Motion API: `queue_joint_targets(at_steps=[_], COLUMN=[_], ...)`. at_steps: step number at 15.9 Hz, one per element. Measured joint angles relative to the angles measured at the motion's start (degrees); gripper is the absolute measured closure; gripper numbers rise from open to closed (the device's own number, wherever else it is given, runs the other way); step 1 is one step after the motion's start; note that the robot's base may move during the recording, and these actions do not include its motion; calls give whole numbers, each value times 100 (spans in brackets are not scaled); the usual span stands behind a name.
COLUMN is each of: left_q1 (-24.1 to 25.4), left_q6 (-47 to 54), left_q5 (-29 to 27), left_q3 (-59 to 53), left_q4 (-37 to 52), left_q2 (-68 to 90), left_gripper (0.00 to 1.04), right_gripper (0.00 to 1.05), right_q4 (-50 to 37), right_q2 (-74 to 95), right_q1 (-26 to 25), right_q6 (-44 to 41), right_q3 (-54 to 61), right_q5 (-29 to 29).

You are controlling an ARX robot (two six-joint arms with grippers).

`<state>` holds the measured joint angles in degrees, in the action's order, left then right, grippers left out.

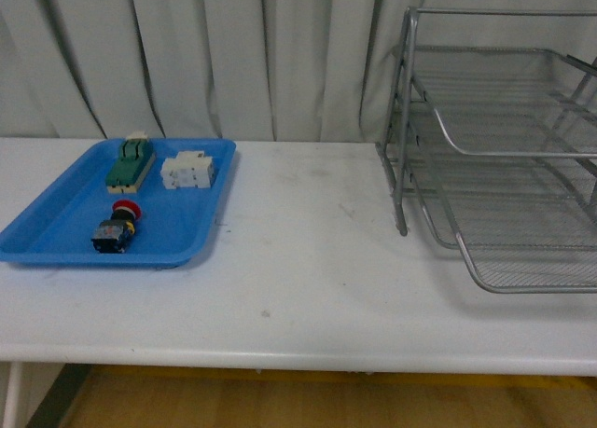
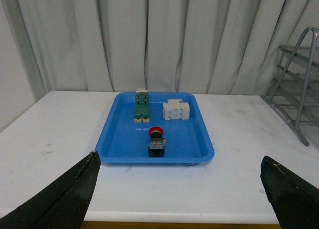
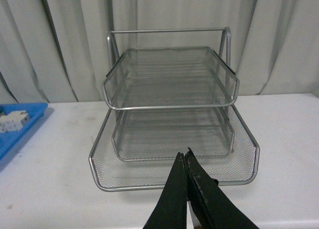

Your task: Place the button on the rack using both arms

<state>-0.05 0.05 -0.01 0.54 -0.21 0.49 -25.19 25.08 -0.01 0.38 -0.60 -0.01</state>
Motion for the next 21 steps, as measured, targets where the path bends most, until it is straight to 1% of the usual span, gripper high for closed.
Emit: queue_joint_targets(at_steps=[2,13,14,15,17,18,19,20,21], left_q1=[0,0,0,0,0,0,-20,-240,-367], left_q6=[-2,0,0,-2,-2,-2,-4,-55,-116], left_q5=[0,0,2,2,0,2,-70,-566,-887], left_q3=[0,0,0,0,0,0,15,234,433], left_q4=[0,0,0,-4,7,0,-107,-647,-505], left_q2=[0,0,0,0,0,0,22,348,1110], left_gripper=[7,7,7,7,7,7,7,7,7], right_gripper=[103,103,103,103,103,96,85,75,66], right_q4=[348,1517,2343,2487,2594,2546,2542,2546,2544], right_q2=[-317,-1519,-2024,-2498,-2487,-2490,-2483,-2485,-2485], right_q1=[0,0,0,0,0,0,0,0,0], right_q6=[0,-2,-2,-4,-2,-4,-4,-4,-4], right_q3=[0,0,-4,-4,-4,-4,-4,-4,-4], right_q5=[2,0,-13,0,4,4,4,7,2])
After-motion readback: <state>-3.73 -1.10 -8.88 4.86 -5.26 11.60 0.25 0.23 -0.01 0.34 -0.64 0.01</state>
